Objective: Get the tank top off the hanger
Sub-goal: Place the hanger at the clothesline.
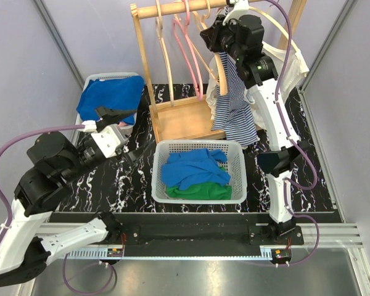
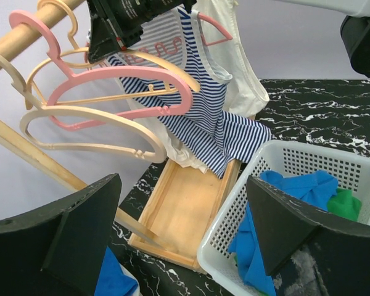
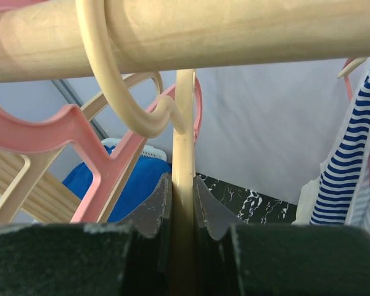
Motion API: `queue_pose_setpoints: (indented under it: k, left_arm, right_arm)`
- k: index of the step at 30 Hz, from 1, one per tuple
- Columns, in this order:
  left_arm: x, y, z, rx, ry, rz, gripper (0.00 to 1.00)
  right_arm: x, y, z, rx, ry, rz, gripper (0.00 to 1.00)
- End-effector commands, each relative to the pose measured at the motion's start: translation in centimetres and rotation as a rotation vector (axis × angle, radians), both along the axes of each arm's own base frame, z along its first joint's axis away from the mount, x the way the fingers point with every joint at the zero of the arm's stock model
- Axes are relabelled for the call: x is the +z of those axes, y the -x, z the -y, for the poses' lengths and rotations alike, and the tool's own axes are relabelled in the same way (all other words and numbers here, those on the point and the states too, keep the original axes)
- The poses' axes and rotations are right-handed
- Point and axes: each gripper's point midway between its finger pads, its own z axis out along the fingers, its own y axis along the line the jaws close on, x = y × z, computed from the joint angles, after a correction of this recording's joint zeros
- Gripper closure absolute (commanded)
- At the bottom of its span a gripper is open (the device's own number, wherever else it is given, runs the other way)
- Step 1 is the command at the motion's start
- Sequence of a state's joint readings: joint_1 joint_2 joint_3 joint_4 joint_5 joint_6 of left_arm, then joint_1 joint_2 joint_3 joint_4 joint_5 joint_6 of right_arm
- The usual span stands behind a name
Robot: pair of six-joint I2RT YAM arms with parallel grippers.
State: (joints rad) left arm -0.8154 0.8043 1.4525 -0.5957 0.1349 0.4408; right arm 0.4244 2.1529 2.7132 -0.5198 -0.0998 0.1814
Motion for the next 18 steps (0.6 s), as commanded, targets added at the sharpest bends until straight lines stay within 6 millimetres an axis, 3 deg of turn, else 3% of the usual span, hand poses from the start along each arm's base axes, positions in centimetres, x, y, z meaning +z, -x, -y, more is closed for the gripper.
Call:
queue_pose_setpoints:
  k: [1, 5, 7, 8, 10, 12, 13, 14, 16, 18]
  left_arm:
    - [-0.1, -0.2, 0.3, 0.000, 0.035, -0.007, 0.11]
    - [-0.2, -1.0, 0.7, 0.018, 0.040, -0.032, 0.10]
    - [0.0, -1.3, 0.9, 0.025, 0.056, -0.054, 0.10]
    - [-0.1, -1.7, 1.1, 0.039, 0.055, -0.066, 0.10]
    - [-0.1, -2.1, 1.2, 0.051, 0.052, -0.079, 0.09]
    - [-0.4, -2.7, 1.6, 0.063, 0.036, -0.094, 0.09]
    - [-0.3, -2.8, 1.6, 0.065, 0.031, -0.096, 0.09]
    - [-0.4, -3.1, 1.9, 0.065, 0.024, -0.102, 0.09]
    - [-0.4, -3.3, 2.2, 0.060, 0.020, -0.104, 0.08]
    - [-0.2, -3.1, 2.6, 0.038, 0.020, -0.103, 0.01]
  right_arm:
    - [2.4, 0.5, -0.1, 0.021, -0.050, 0.060, 1.00]
    - [0.8, 0.6, -0.5, 0.039, -0.038, 0.012, 1.00]
    - [1.1, 1.5, -0.7, 0.062, -0.035, 0.013, 0.98]
    - [0.0, 1.4, -0.8, 0.061, -0.021, -0.014, 0.96]
    - [1.0, 2.8, -0.3, 0.057, -0.006, 0.004, 0.87]
    - [0.3, 2.9, 0.5, 0.014, 0.028, -0.006, 0.83]
    - [1.6, 4.0, 1.3, 0.001, 0.023, 0.018, 0.78]
    - [1.0, 4.1, 1.6, -0.010, 0.039, 0.006, 0.68]
    - [2.6, 5.7, 2.6, -0.020, 0.055, 0.048, 0.64]
    - [2.4, 6.4, 3.2, -0.025, 0.084, 0.045, 0.63]
